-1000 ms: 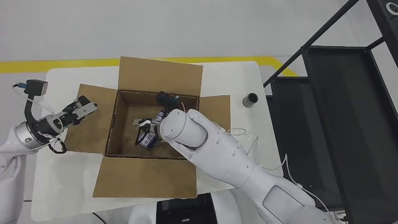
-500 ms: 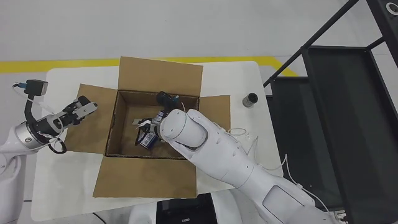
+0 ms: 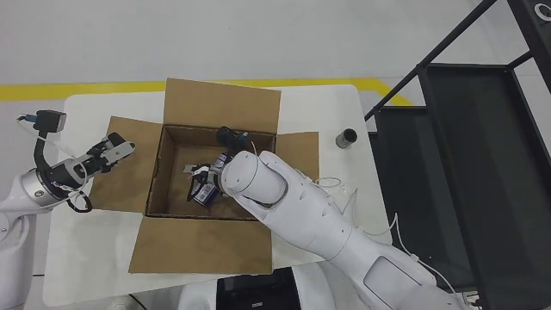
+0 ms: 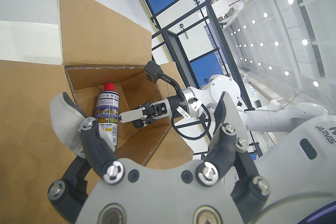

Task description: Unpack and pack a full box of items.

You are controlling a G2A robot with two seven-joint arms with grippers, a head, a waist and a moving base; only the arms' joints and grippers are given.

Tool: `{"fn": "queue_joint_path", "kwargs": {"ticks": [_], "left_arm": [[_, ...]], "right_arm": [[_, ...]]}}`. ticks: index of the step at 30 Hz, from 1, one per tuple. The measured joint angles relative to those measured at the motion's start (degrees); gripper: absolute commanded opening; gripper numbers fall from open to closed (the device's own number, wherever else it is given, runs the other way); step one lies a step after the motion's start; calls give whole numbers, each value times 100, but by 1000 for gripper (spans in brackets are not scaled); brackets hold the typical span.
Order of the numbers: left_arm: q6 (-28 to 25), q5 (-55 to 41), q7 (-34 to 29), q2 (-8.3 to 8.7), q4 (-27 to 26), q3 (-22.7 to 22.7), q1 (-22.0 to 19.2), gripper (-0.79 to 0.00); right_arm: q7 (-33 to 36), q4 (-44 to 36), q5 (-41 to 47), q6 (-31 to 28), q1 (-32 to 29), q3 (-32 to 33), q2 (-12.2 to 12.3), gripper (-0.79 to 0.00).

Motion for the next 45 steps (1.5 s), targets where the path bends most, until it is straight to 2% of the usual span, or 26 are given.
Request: {"fn": "queue_joint_path", "kwargs": {"ticks": [40,45], "left_arm": [[0,0,0,0,0,0,0,0],[0,0,0,0,0,0,0,0]], "right_arm": [[-4,2,-1,-2,-4,0,0,0],[-528,-40,80,292,-146,104,-53,0]]}}
